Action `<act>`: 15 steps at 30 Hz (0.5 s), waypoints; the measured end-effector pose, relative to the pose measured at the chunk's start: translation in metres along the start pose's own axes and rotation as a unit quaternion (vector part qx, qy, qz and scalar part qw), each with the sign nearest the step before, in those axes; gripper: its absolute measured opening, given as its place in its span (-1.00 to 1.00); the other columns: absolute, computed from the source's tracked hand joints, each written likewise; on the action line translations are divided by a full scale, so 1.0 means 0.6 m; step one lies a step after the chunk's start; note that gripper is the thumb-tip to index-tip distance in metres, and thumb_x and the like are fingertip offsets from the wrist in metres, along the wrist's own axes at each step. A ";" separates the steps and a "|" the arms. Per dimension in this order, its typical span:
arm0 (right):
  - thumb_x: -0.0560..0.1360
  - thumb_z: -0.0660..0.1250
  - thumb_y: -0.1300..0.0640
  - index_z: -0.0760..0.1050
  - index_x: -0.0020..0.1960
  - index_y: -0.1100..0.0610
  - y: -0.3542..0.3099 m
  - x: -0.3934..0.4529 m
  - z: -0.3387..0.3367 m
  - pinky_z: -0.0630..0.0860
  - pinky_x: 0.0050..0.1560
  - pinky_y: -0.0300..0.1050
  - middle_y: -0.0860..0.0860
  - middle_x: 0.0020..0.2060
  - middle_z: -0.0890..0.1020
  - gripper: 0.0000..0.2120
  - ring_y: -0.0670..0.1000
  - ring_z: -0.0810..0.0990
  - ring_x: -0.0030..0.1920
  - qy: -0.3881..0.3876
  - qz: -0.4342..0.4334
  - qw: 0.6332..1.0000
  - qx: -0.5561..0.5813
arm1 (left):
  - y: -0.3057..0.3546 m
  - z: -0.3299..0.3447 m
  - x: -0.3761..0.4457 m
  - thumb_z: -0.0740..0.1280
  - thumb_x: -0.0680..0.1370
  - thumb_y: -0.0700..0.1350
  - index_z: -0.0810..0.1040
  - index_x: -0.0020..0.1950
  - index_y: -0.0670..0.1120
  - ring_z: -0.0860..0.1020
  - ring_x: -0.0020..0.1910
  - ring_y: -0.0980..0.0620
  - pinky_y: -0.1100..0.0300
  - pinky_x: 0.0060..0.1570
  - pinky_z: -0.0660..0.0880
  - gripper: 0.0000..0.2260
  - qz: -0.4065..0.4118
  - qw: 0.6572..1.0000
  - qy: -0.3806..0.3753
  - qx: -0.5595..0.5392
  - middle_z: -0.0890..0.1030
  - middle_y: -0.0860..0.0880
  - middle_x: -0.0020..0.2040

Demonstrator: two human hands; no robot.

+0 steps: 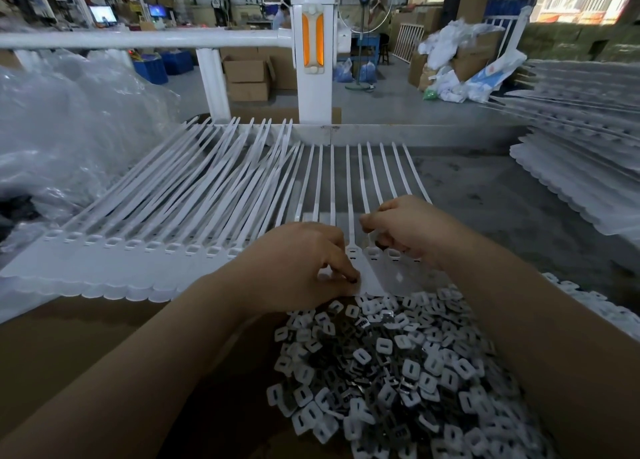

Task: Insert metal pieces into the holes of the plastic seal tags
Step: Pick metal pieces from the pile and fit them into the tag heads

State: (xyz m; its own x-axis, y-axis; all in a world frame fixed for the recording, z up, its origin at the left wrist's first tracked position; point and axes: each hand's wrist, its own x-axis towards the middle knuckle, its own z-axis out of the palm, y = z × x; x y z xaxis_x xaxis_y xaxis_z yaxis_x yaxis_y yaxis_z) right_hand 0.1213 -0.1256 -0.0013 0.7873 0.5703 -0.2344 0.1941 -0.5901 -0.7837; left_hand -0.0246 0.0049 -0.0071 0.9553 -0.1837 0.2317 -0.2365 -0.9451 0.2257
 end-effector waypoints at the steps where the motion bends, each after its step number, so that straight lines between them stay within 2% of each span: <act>1: 0.54 0.35 0.03 0.58 0.06 0.26 0.000 0.000 0.000 0.18 -0.57 -0.30 0.02 -0.45 0.48 -0.71 -0.08 0.29 -0.56 0.000 0.000 1.000 0.001 | -0.002 -0.003 -0.002 0.45 0.49 0.08 0.69 0.10 0.13 0.49 -0.16 0.20 0.33 -0.20 0.38 -0.80 0.006 1.000 -0.009 0.004 0.57 0.12 -0.11; 3: 0.54 0.35 0.03 0.58 0.07 0.26 0.000 0.000 0.000 0.18 -0.57 -0.29 0.02 -0.46 0.47 -0.71 -0.07 0.28 -0.56 -0.001 0.001 1.000 0.003 | -0.003 -0.007 -0.004 0.46 0.46 0.11 0.68 0.12 0.15 0.47 -0.15 0.21 0.32 -0.18 0.39 -0.76 0.009 1.000 -0.022 0.008 0.56 0.13 -0.09; 6: 0.54 0.35 0.01 0.59 0.03 0.23 0.001 -0.002 -0.001 0.19 -0.56 -0.29 0.01 -0.47 0.48 -0.73 -0.07 0.29 -0.55 -0.002 0.000 1.000 0.002 | 0.001 -0.010 -0.003 0.48 0.46 0.07 0.70 0.07 0.14 0.50 -0.13 0.23 0.26 -0.12 0.46 -0.81 0.024 0.999 -0.023 0.002 0.59 0.14 -0.09; 11: 0.54 0.36 0.01 0.59 0.00 0.22 0.001 -0.004 -0.002 0.17 -0.59 -0.31 0.01 -0.48 0.48 -0.74 -0.08 0.28 -0.58 0.000 0.000 1.000 0.004 | 0.007 -0.008 -0.004 0.49 0.46 -0.04 0.73 -0.05 0.09 0.56 -0.22 0.21 0.33 -0.24 0.47 -0.90 0.054 0.999 0.005 -0.002 0.64 0.16 -0.16; 15: 0.54 0.35 0.02 0.59 -0.01 0.20 0.000 -0.007 -0.003 0.18 -0.56 -0.29 0.01 -0.46 0.50 -0.77 -0.07 0.30 -0.55 -0.004 0.001 1.000 0.008 | 0.002 0.001 -0.003 0.49 0.47 -0.11 0.74 -0.06 0.01 0.57 -0.28 0.29 0.45 -0.20 0.47 -0.92 0.027 0.997 0.051 -0.058 0.64 0.22 -0.20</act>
State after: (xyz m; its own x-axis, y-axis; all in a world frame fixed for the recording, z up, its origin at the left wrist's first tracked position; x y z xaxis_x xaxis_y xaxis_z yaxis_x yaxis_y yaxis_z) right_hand 0.1193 -0.1291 0.0006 0.7825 0.5741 -0.2409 0.1833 -0.5822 -0.7921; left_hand -0.0264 0.0037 -0.0076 0.9189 -0.1996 0.3403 -0.3119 -0.8957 0.3169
